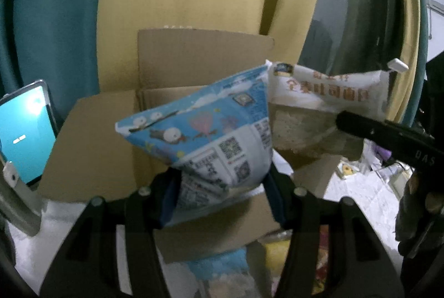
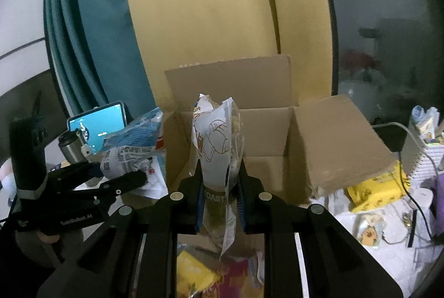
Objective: Organize snacks
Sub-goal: 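Carry both packets into the cardboard box and open both tools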
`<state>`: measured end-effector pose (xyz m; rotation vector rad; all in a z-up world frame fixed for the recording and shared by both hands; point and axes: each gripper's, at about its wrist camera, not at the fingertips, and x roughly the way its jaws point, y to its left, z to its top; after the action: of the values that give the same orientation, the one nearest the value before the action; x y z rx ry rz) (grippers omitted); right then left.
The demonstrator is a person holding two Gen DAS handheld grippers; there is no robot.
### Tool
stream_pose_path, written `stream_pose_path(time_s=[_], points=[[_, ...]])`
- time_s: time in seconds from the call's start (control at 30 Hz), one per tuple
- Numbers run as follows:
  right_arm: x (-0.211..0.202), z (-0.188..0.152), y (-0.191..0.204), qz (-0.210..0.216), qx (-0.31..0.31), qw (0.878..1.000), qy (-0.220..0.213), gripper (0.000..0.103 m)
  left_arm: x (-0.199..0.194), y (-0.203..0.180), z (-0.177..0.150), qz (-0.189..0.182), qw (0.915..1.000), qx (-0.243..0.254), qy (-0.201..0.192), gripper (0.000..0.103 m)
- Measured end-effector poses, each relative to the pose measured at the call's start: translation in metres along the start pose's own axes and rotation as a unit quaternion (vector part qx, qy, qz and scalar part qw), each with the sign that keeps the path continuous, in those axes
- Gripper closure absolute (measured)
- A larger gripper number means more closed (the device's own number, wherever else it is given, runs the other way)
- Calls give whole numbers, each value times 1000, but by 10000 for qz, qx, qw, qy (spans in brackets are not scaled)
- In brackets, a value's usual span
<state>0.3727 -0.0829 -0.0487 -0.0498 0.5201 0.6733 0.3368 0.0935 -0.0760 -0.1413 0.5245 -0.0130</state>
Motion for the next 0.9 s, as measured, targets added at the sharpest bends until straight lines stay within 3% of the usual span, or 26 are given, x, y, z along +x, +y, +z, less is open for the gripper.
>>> stream_pose_path(time_s=[0.17,0.3,0.37,0.9], points=[[29,4,-7,-97,43,9999,130,81,18,11,7,25,9997,-206,85,42],[40,7,-13,-227,159,9995,161,62,24,16,10,-6,9993,-362,114,23],[39,8,-14,-254,184,9994,148,55,21,16,10,-19,9993,-370,66,23],[-19,4,5,-375,35,9993,-49,55,-49,-12,6,-125,9993,-238,-260,23]])
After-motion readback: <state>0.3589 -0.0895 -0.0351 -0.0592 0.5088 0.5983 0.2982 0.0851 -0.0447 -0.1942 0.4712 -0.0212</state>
